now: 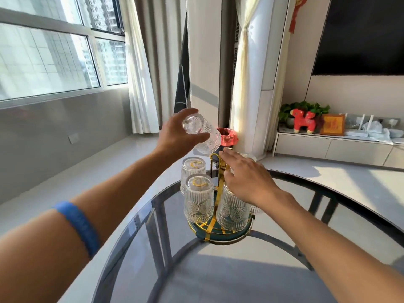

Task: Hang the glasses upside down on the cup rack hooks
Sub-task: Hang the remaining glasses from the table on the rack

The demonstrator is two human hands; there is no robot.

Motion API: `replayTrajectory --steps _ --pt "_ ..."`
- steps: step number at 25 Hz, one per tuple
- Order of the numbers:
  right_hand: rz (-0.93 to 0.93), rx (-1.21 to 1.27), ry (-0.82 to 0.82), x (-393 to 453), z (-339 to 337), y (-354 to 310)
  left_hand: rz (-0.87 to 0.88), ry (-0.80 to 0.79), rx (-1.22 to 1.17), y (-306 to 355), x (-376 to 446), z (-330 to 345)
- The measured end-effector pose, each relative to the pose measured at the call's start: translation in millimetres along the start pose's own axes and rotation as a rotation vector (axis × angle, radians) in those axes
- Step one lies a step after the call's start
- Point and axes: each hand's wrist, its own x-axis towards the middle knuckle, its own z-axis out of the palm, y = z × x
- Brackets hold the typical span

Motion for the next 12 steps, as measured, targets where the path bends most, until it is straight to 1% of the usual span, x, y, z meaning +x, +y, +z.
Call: replayTrajectory --steps 4,6,9,12 --pt "-0.035 0.045 0.044 -5.2 1.6 -3.0 0.079 -0.304 0.368 1.3 33.6 50.9" --pt "-0.058 0.066 0.078 -8.0 1.6 -3.1 0.095 -0.401 0.463 -5.4 43.2 66.0" --pt "-0.044 0.082 0.092 -7.8 3.0 -0.6 0.042 -0.449 0.508 -21.4 48.8 78.9" --pt "-0.052 0.061 0.1 -6.9 6.3 2.3 0.076 -0.469 0.545 -41.3 42.7 91.3"
